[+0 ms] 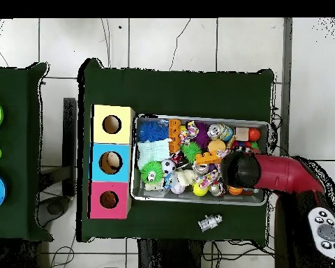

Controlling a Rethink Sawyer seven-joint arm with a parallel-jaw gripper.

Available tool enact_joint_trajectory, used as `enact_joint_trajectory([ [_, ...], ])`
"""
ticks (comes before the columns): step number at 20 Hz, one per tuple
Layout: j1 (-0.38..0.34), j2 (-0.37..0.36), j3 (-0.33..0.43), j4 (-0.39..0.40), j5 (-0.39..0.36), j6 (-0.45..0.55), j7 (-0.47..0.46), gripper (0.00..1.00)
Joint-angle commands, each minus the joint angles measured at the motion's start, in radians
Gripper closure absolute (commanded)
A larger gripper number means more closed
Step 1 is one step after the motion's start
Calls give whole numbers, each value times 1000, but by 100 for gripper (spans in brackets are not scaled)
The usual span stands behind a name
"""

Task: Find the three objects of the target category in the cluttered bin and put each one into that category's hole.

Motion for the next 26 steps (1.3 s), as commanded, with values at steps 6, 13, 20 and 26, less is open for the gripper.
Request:
enact_joint_trajectory([
  [6,-99,-36,292,178,88,12,44,0],
  [13,-87,-89,322,254,129,6,140,0],
  [20,-34,-142,324,339,221,-13,257,0],
  [26,-2,-115,294,363,256,-76,290,0],
])
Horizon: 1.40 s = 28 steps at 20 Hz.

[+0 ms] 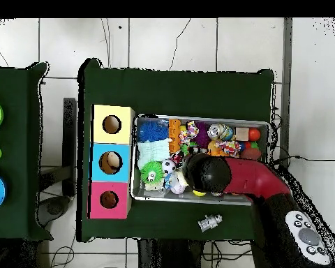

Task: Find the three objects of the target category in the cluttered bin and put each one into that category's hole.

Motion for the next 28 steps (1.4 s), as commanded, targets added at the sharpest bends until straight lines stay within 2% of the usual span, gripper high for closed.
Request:
enact_joint_trajectory([
  [1,29,20,46,105,55,-83,291,0],
  [5,43,93,-31,77,21,-138,313,0],
  [6,62,118,-76,55,6,-138,336,0],
  [10,105,172,-173,13,-28,-155,355,0],
  [18,210,220,-345,-33,-14,-189,394,0],
  [24,246,248,-404,-37,12,-189,401,0],
  [28,237,275,-399,-27,27,-230,399,0],
])
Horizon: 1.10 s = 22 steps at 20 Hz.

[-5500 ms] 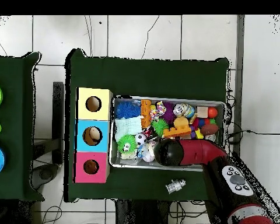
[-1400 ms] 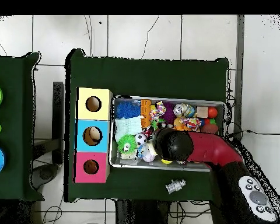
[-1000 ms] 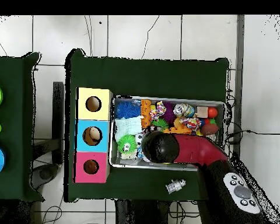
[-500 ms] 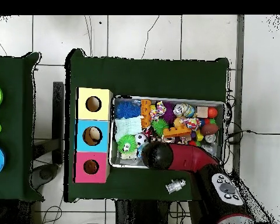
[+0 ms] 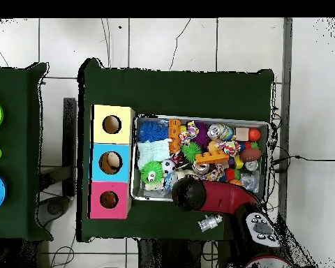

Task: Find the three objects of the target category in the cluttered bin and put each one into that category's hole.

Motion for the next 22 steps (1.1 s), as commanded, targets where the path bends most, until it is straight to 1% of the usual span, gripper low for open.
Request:
enact_joint_trajectory([
  [1,-13,81,-37,-41,11,-92,327,0],
  [4,-50,98,8,-22,19,-137,311,0],
  [7,-78,93,46,-1,23,-150,290,0],
  [11,-139,97,127,28,49,-177,281,0],
  [12,-162,98,151,41,76,-174,297,0],
  [15,-179,85,168,66,96,-163,309,0],
  [18,-217,95,214,97,117,-161,305,0],
  [22,-229,102,234,111,149,-131,308,0],
])
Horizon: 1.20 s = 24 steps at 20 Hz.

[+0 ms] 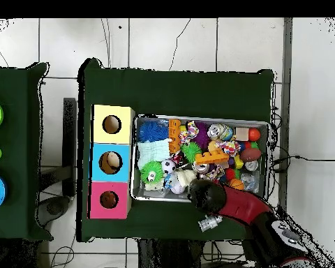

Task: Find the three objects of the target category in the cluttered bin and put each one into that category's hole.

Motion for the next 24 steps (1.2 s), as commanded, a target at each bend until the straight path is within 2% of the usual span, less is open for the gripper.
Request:
enact_joint_trajectory([
  [1,-36,46,139,68,75,-9,296,0],
  [8,-73,61,196,118,94,-39,292,0],
  [16,-104,85,245,131,99,-79,288,0],
  [21,-135,116,281,136,76,-136,282,0],
  [24,-192,121,368,163,14,-233,248,0],
])
